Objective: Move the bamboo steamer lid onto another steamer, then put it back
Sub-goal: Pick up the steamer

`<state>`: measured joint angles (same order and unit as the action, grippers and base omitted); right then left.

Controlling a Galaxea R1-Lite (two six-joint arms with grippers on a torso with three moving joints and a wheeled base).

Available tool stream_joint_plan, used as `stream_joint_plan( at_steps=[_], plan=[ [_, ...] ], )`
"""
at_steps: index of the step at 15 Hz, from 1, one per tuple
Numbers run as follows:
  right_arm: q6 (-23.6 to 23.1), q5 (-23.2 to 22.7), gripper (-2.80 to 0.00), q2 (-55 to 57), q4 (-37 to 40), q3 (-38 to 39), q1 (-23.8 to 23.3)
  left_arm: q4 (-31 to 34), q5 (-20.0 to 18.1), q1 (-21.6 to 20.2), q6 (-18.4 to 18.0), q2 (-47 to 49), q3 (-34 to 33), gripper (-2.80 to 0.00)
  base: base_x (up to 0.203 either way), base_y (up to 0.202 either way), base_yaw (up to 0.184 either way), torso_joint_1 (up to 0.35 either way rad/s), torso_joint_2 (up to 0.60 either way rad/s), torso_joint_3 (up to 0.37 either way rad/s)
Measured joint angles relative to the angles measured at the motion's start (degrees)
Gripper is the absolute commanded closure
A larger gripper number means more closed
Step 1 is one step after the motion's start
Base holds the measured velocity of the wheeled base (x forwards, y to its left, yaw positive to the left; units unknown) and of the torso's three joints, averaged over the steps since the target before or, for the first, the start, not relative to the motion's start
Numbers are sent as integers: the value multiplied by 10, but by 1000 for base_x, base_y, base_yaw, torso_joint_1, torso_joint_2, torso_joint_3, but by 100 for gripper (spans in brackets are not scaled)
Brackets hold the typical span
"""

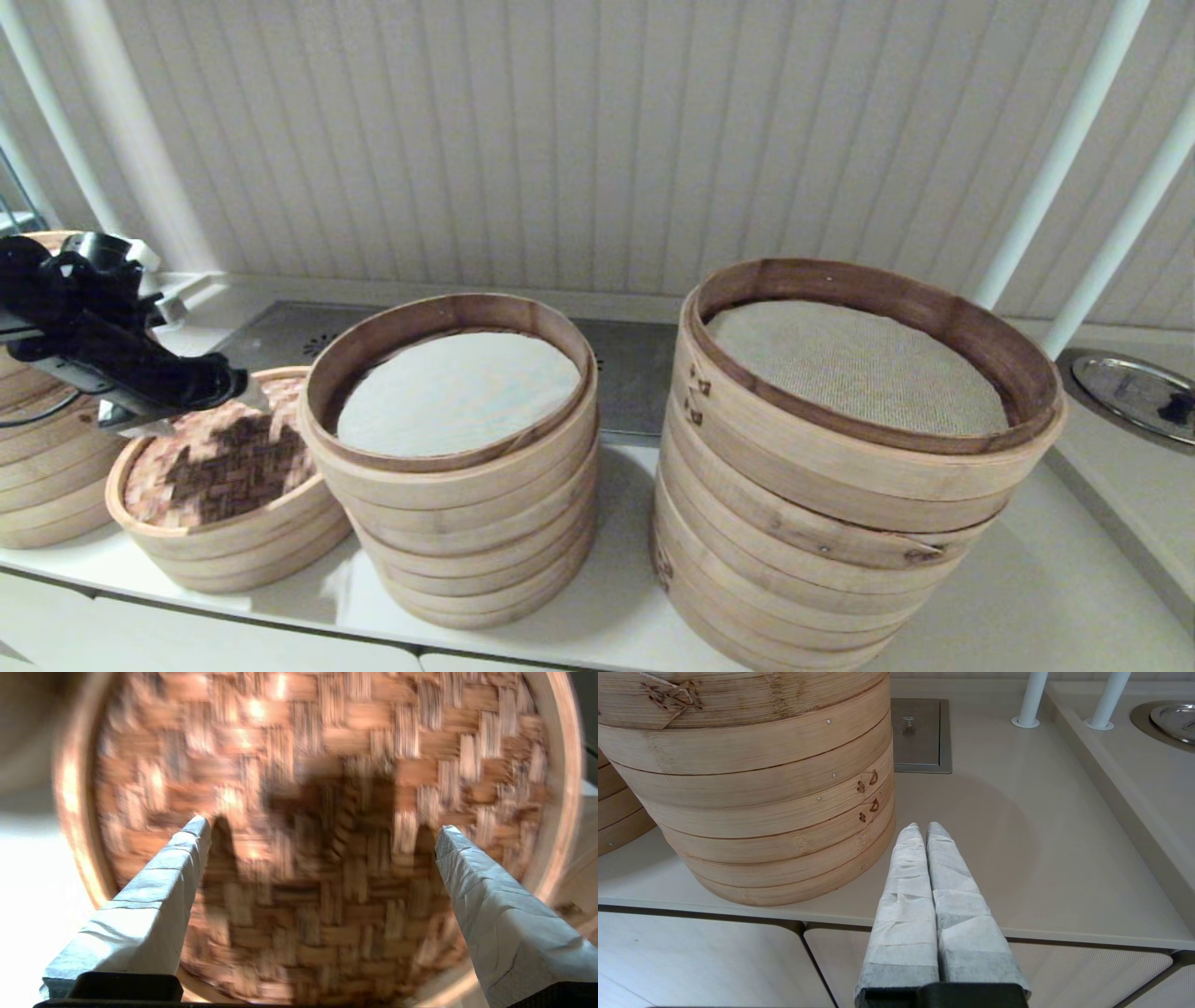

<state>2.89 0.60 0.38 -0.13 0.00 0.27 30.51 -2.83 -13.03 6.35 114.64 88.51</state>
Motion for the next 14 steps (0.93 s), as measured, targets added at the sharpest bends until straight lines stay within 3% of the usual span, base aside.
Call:
stream_joint_plan(
  at_steps=[11,12,13,14],
  plan=[
    [0,0,0,0,0,0,0,-3,6,21,-14,37,15,-280,0,0,0,0,0,0],
    [0,0,0,0,0,0,0,-4,6,22,-14,39,15,-70,0,0,0,0,0,0],
    [0,0,0,0,0,0,0,-4,7,22,-15,40,15,0,0,0,0,0,0,0],
    [0,0,0,0,0,0,0,-4,7,22,-15,41,15,0,0,0,0,0,0,0]
  ],
)
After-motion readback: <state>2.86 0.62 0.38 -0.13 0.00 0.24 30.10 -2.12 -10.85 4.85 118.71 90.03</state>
